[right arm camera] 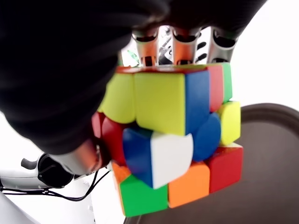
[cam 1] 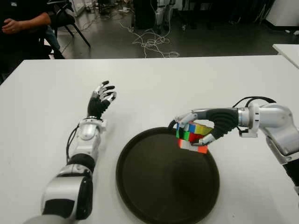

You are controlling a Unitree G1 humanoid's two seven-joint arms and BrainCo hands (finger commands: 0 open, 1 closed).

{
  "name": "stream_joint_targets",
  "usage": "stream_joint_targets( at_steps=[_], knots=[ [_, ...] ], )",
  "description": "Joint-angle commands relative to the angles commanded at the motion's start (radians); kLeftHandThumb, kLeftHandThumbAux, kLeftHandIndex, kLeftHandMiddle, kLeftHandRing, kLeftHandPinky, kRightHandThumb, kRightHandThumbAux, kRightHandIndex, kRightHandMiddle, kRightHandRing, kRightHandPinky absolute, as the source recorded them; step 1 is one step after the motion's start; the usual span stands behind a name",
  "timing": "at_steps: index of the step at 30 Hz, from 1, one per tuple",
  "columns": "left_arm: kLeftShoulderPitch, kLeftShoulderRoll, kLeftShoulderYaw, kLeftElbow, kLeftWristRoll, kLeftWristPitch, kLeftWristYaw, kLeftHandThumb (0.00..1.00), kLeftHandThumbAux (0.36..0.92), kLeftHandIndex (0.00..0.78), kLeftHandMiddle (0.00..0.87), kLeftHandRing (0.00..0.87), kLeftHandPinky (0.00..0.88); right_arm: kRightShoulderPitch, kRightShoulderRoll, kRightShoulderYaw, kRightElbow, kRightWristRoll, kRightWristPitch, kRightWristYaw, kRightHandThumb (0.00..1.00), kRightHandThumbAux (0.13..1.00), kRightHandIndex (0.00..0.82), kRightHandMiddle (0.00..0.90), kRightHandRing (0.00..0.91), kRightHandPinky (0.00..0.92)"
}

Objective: Pick up the Rubik's Cube and put it in the plate

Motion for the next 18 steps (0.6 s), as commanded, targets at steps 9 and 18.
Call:
stream_joint_targets(
  at_steps=[9,18],
  knots=[
    [0.001,0.002,-0.006,0.001,0.005,-0.007,-0.005,0.315,0.689,0.163,0.261,0.263,0.275,0.053,0.111,-0.033,-0.028,-0.005,0.031,-0.118,0.693,0.73,0.425,0.551,0.559,0.545],
    [0.001,0.0,-0.012,-0.002,0.006,-0.007,-0.009,0.323,0.712,0.169,0.26,0.265,0.283,0.096,0.215,-0.009,-0.001,-0.062,-0.049,-0.183,0.693,0.729,0.426,0.604,0.61,0.589]
  ],
)
